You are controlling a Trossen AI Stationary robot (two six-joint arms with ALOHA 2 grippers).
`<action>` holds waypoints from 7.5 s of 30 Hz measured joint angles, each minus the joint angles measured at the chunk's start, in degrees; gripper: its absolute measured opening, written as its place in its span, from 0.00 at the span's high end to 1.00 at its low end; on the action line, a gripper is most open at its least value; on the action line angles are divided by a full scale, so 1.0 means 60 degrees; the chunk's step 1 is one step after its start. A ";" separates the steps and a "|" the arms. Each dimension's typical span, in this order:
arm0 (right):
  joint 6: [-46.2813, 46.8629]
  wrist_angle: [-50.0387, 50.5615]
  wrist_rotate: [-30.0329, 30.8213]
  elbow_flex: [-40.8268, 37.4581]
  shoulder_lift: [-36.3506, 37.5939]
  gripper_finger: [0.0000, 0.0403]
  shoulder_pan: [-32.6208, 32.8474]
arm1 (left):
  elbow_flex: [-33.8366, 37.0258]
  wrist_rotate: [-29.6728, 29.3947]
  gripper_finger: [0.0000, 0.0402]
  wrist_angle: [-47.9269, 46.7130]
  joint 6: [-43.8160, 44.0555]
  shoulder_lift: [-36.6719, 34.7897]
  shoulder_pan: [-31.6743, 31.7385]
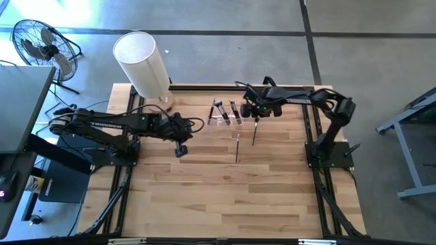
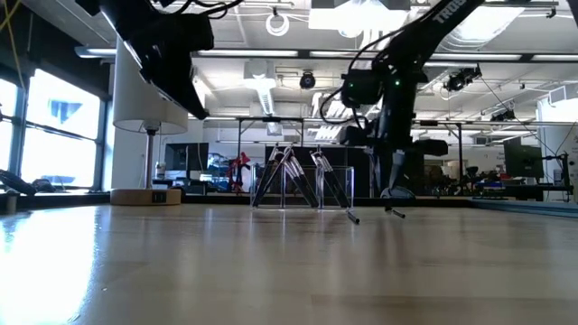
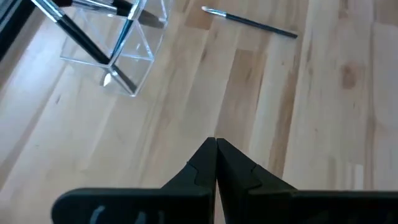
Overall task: Put items in baskets/containers
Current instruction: Put the black eye groomer brush into the transparent organizer, then put the black eyeshadow brush into the transparent organizer
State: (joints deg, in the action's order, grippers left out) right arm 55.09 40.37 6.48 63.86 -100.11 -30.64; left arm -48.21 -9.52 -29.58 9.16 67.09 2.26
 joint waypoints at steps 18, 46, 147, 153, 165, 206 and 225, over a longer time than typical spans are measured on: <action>0.0445 -0.0024 -0.0465 -0.0392 -0.1171 0.84 -0.0017 | -0.0004 -0.0066 1.00 -0.0616 -0.0592 -0.0004 0.0000; -0.3377 -0.1830 0.1785 -0.0900 0.3719 1.00 0.1138 | -0.0011 -0.0368 1.00 -0.0004 -0.0560 0.0000 0.0004; 0.4650 0.1762 0.2189 0.2134 -0.0960 0.98 0.6360 | -0.0018 -0.0806 1.00 -0.1352 -0.1772 -0.0977 0.0062; 0.4732 0.1803 0.1615 0.2637 -0.1871 0.87 0.5757 | -0.0015 -0.0486 1.00 -0.1685 -0.1740 -0.0976 0.0061; 0.4127 0.1505 0.0733 0.2685 -0.3131 0.79 0.5276 | -0.0015 -0.0041 1.00 -0.1672 -0.1700 -0.0976 0.0058; -0.5286 0.1571 0.0081 0.1311 -0.1859 0.80 0.4350 | -0.0015 -0.0059 1.00 -0.1546 -0.1200 -0.0969 0.0058; -0.7296 -0.0866 -0.0555 0.0321 -0.1761 0.97 0.4332 | -0.0007 -0.0110 1.00 -0.0409 -0.0228 -0.0969 0.0058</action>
State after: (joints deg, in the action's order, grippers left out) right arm 11.31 35.17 3.15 65.78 -110.67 -4.65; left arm -48.25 -10.17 -32.04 7.79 61.28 2.61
